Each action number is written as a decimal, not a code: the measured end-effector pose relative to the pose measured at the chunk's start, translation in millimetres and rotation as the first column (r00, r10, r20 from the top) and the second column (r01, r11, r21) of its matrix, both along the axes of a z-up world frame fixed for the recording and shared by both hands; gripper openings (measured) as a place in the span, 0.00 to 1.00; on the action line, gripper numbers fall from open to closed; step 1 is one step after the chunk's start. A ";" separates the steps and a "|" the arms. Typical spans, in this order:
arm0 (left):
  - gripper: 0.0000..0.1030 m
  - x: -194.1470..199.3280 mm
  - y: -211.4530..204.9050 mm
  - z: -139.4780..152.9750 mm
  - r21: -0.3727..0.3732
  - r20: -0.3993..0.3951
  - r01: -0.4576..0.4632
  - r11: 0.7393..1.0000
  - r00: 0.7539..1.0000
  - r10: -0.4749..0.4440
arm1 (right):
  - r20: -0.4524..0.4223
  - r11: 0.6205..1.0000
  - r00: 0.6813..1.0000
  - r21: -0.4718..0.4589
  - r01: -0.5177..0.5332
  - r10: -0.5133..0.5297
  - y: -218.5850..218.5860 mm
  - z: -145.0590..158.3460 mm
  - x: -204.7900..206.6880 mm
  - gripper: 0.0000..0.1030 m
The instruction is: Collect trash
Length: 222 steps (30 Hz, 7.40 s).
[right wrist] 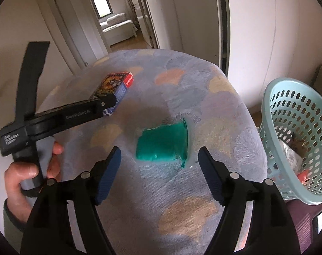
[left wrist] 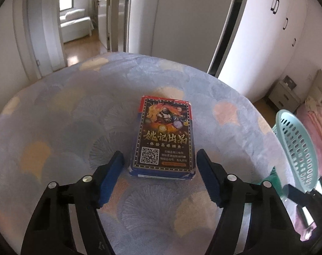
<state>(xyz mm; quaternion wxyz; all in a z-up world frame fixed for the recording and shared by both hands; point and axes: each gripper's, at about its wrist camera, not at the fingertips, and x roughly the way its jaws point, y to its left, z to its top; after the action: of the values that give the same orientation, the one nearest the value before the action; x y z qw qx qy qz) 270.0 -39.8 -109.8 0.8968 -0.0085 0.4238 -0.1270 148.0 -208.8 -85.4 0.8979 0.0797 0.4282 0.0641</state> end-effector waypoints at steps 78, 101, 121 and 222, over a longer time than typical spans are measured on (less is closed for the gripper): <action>0.68 -53.0 -245.8 54.5 -0.110 0.100 0.464 0.879 0.885 -0.454 | -0.006 0.842 0.845 0.080 0.533 -0.534 -292.5 22.5 -59.5 0.56; 0.82 -152.4 -68.9 78.2 -0.002 0.439 0.154 0.988 0.888 -0.138 | 0.348 0.905 0.861 -0.071 0.419 -0.371 -111.5 77.6 -110.3 0.66; 0.89 -153.1 -45.6 50.9 0.015 0.483 0.054 0.998 0.874 -0.055 | 0.455 0.837 0.783 -0.133 0.531 -0.424 -85.5 78.0 -142.2 0.71; 0.89 -162.6 -53.8 63.9 0.034 0.485 0.074 0.997 0.871 -0.081 | 0.425 0.843 0.796 -0.125 0.523 -0.431 -88.5 80.8 -139.4 0.76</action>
<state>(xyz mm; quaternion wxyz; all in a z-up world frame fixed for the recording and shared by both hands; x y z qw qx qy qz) 107.4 -93.6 -45.9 0.9687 0.0471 0.1858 -0.1579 8.7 -297.3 -4.6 0.9530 0.0645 0.2158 -0.2027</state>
